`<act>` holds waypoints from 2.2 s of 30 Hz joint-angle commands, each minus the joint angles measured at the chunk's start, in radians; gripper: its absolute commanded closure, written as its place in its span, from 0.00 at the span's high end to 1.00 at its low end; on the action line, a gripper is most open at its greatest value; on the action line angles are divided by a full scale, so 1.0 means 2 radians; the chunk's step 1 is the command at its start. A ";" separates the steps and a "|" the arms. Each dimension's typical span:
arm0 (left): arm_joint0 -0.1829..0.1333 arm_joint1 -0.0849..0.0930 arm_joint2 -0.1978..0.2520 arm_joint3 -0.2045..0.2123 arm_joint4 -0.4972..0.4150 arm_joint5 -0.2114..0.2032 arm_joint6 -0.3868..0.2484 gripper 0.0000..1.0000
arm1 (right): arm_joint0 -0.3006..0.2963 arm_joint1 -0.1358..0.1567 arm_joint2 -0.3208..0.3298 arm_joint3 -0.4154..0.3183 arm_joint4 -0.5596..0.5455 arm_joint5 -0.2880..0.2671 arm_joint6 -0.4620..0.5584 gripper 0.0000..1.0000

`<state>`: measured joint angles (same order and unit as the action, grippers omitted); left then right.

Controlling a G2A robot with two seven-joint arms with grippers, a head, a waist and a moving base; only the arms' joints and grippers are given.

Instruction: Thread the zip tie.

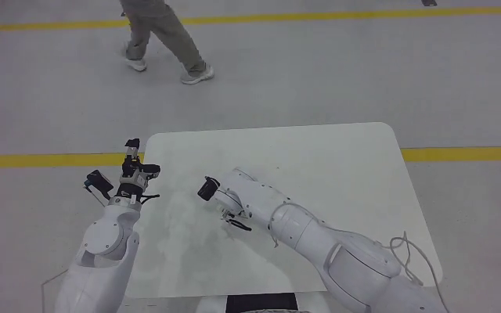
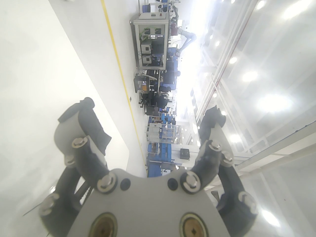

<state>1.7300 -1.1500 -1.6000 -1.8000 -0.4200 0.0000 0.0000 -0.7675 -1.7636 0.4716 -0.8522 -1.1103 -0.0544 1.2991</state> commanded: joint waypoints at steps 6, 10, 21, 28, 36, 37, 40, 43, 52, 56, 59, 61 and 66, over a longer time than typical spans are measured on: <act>0.000 0.000 0.000 0.000 0.000 0.000 0.000 1.00 | -0.005 0.002 0.006 -0.007 -0.008 0.000 0.002 0.07; 0.000 0.000 0.000 0.000 0.000 0.000 0.000 1.00 | -0.008 0.003 0.010 -0.012 -0.013 0.000 0.003 0.07; 0.000 0.000 0.000 0.000 0.000 0.000 0.000 1.00 | -0.015 0.002 0.016 -0.016 -0.018 -0.006 0.003 0.23; 0.000 0.000 0.000 0.000 0.000 0.000 0.000 1.00 | -0.015 -0.002 0.015 -0.011 -0.020 -0.006 -0.002 0.27; 0.000 0.000 0.000 0.000 0.000 0.000 0.000 1.00 | -0.012 -0.009 0.014 0.000 -0.020 -0.006 -0.008 0.26; 0.000 0.000 0.000 0.000 0.000 0.000 0.000 1.00 | -0.012 -0.011 0.014 0.002 -0.019 -0.006 -0.009 0.26; 0.000 0.000 0.000 0.000 0.000 0.000 0.000 1.00 | -0.010 -0.014 0.013 0.009 -0.019 -0.007 -0.011 0.26; 0.000 0.000 0.000 0.000 0.000 0.000 0.000 1.00 | -0.007 -0.017 0.013 0.017 -0.017 -0.007 -0.014 0.25; 0.000 0.000 0.000 0.000 0.000 0.000 0.000 1.00 | -0.002 -0.027 0.011 0.039 -0.015 -0.008 -0.020 0.24; 0.000 0.000 0.000 0.000 0.000 0.000 0.000 1.00 | 0.001 -0.031 0.010 0.048 -0.015 -0.009 -0.022 0.21; 0.000 0.000 0.000 0.000 0.000 0.000 0.000 1.00 | 0.002 -0.034 0.010 0.053 -0.015 -0.009 -0.023 0.16; 0.000 0.000 0.000 0.000 0.000 0.000 0.000 1.00 | 0.003 -0.036 0.010 0.056 -0.015 -0.009 -0.024 0.15; 0.000 0.000 0.000 0.000 0.000 0.000 0.000 1.00 | 0.004 -0.038 0.012 0.061 -0.017 -0.009 -0.025 0.10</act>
<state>1.7300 -1.1500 -1.6000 -1.8000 -0.4200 0.0000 0.0000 -0.7596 -1.8394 0.4939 -0.7316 -1.1429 -0.0720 1.2488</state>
